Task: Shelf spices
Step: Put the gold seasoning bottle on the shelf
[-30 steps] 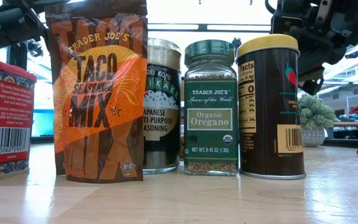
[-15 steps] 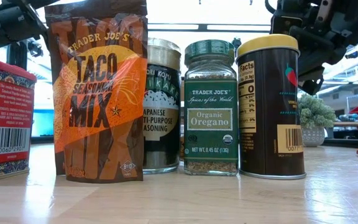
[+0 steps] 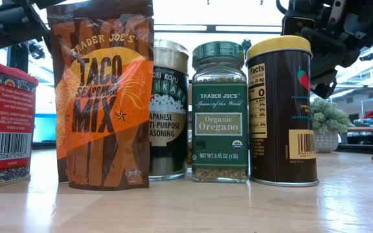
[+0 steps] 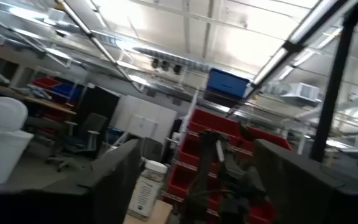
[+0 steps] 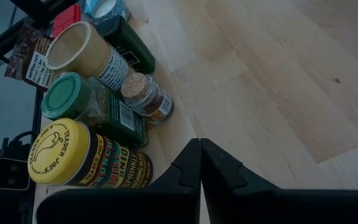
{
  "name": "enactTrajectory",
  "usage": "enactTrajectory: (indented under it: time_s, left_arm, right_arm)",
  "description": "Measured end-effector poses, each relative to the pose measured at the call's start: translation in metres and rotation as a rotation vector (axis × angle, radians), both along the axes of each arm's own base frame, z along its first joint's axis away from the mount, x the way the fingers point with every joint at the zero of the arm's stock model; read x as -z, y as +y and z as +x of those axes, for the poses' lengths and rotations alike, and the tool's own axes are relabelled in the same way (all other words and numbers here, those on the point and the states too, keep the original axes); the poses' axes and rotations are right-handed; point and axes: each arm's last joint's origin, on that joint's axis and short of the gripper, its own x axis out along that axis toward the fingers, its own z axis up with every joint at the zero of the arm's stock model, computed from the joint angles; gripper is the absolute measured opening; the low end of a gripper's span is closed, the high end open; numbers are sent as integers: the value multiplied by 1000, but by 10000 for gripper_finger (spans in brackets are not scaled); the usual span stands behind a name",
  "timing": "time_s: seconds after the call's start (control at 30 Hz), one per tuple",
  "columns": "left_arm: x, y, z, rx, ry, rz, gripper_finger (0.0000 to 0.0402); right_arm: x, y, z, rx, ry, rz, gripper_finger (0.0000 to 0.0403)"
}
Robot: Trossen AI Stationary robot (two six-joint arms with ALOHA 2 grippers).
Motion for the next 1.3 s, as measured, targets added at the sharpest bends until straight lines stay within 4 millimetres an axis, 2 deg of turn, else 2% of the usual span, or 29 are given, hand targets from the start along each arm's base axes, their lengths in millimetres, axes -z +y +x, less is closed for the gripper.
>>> enactTrajectory:
  time_s: [0.13, 0.2, 0.4, 0.57, 0.73, 0.9, 1.07, 1.3]
  left_arm:
    - [0, 2, 0, -47, -5, -41, 384]
    - [0, 2, 0, -42, -9, -58, 393]
    - [1, 2, 0, -37, -8, -62, 367]
    - [-3, 1, -1, -8, -24, -74, 363]
    - [-25, -3, -5, 110, 63, -6, 363]
    - [-48, -6, -3, 154, 240, 21, 363]
    - [-74, -13, 17, 198, 443, 48, 363]
    - [-92, -37, 72, 226, 728, 81, 363]
  right_arm:
    - [0, 0, 0, 0, 0, 0, 4]
    - [0, 0, 0, 0, 0, 0, 4]
    - [0, 0, 0, -1, 0, -5, 8]
    - [0, -1, 1, -6, -6, -13, 5]
    - [-1, -1, 1, -6, -7, -13, 4]
    - [-1, -1, 1, -6, -7, -13, 7]
    - [-1, -1, 1, -6, -11, -11, 5]
    - [-2, 0, 2, -6, -23, -6, 5]
